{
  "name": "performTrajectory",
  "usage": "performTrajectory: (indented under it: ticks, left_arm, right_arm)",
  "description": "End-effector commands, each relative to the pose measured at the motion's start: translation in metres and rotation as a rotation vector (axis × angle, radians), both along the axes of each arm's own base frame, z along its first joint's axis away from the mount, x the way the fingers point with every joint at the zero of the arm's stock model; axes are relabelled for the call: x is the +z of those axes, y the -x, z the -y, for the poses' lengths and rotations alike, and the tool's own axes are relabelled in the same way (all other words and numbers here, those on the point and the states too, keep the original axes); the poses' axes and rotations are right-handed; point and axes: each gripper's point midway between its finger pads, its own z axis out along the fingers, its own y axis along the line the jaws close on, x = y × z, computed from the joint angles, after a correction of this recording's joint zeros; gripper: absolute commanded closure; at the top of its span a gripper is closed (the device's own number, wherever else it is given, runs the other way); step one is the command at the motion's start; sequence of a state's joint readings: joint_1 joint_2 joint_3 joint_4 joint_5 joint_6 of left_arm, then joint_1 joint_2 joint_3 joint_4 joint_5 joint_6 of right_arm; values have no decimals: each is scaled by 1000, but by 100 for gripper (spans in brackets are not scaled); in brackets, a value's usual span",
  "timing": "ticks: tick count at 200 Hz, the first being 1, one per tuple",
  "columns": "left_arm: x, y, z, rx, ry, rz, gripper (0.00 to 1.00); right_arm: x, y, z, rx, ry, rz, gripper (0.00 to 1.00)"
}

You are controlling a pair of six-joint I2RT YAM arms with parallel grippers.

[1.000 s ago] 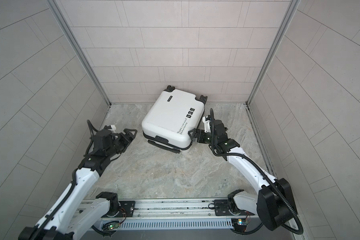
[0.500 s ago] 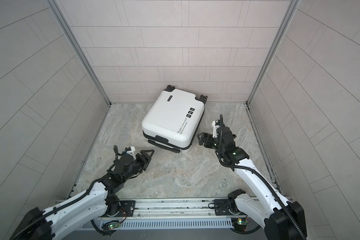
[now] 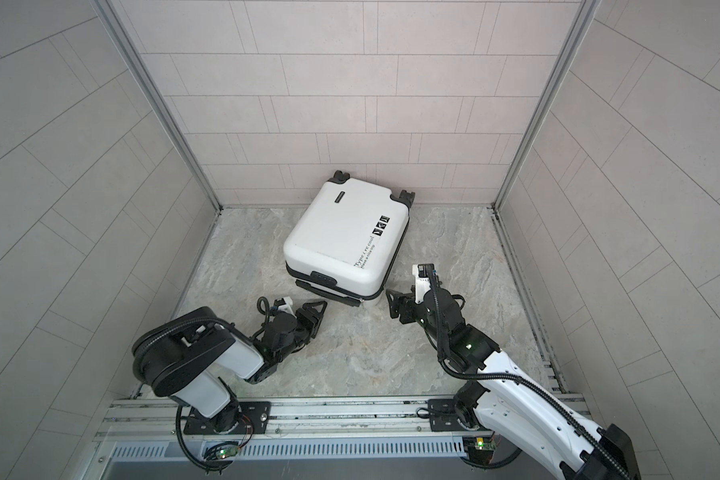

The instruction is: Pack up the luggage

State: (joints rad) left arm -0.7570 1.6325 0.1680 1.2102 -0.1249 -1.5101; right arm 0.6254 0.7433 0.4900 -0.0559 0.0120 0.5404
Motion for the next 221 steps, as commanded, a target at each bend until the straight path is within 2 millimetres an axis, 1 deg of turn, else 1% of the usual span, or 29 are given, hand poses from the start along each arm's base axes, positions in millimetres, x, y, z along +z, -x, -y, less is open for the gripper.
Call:
performTrajectory:
  ticks: [1, 22, 54, 58, 88, 113, 138, 153, 170, 205, 221]
  left_arm:
    - [40, -12, -1, 55, 72, 138, 41]
    - [45, -13, -4, 71, 76, 151, 41]
    - [35, -14, -11, 107, 67, 125, 43]
    - [35, -15, -12, 114, 69, 124, 43]
    - [36, -17, -12, 125, 70, 127, 43]
    - [32, -20, -11, 129, 64, 120, 43]
    - [28, -23, -7, 126, 63, 109, 43]
    - [25, -26, -5, 127, 65, 101, 43]
    - [23, -28, -4, 129, 64, 96, 44]
    - [17, -31, -2, 140, 67, 79, 46]
    - [12, -33, -1, 142, 64, 68, 47]
  right_arm:
    - [3, 2, -2, -1, 7, 42, 17]
    - [-4, 7, -8, 10, -4, 42, 21]
    - [-12, 15, -14, 3, -38, 70, 26]
    - [-10, 16, -15, 0, -46, 85, 26]
    - [-15, 26, -19, -18, -44, 149, 28]
    - [-26, 31, -25, -13, -67, 182, 29]
    - [-42, 30, -27, -17, -56, 186, 28]
    - [-46, 29, -31, -6, -29, 192, 27]
    - [-52, 26, -39, 13, 13, 184, 27]
    - [-65, 23, -58, 51, 40, 169, 27]
    - [-67, 22, -66, 64, 34, 176, 27]
